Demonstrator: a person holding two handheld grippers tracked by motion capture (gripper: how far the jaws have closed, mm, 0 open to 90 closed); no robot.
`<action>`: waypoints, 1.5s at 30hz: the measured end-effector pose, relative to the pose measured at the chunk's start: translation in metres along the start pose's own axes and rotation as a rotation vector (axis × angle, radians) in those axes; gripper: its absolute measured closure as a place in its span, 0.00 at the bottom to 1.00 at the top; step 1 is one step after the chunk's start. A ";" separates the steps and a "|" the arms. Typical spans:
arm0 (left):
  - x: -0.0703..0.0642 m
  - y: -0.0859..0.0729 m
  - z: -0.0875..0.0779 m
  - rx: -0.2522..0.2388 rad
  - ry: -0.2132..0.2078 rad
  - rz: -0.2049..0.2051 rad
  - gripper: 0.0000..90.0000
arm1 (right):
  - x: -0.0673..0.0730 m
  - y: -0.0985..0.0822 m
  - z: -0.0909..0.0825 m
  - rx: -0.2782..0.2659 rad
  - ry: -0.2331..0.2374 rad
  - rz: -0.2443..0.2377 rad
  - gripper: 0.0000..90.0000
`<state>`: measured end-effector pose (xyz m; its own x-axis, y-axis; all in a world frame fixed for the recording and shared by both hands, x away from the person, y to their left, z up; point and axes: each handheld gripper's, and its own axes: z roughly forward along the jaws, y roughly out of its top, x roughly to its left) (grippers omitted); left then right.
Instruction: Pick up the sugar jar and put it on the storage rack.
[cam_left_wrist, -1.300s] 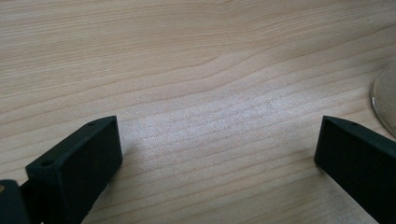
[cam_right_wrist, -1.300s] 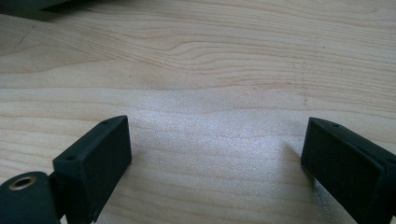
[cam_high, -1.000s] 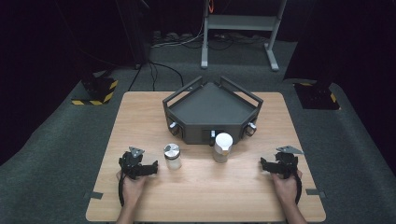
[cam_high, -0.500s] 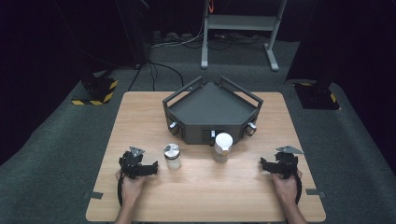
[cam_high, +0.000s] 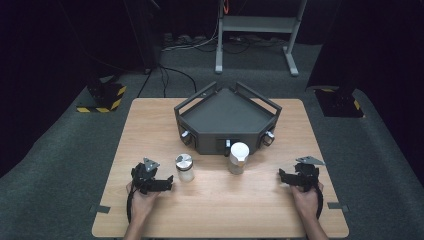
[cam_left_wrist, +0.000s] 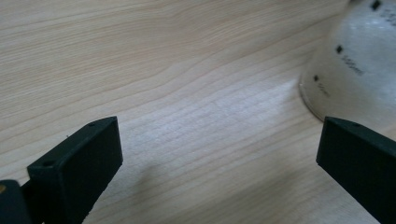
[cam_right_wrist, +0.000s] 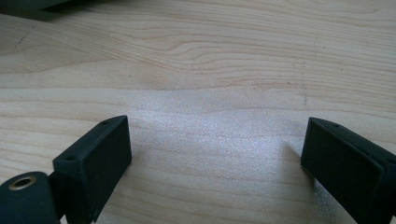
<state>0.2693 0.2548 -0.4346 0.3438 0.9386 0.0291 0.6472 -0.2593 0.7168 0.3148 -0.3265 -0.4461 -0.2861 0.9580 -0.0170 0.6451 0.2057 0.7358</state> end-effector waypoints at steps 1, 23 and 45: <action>-0.001 0.000 -0.001 -0.002 -0.006 0.004 0.00 | 0.000 0.000 0.000 0.000 0.000 0.000 0.09; -0.022 0.008 0.008 -0.028 -0.137 0.083 0.01 | 0.000 0.000 0.000 0.000 0.000 0.000 0.09; -0.032 0.006 0.028 -0.085 -0.158 0.021 0.13 | 0.000 0.000 0.000 0.000 -0.001 0.000 0.09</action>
<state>0.2816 0.2172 -0.4503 0.4636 0.8840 -0.0607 0.5813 -0.2517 0.7738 0.3147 -0.3264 -0.4461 -0.2857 0.9582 -0.0173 0.6451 0.2056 0.7360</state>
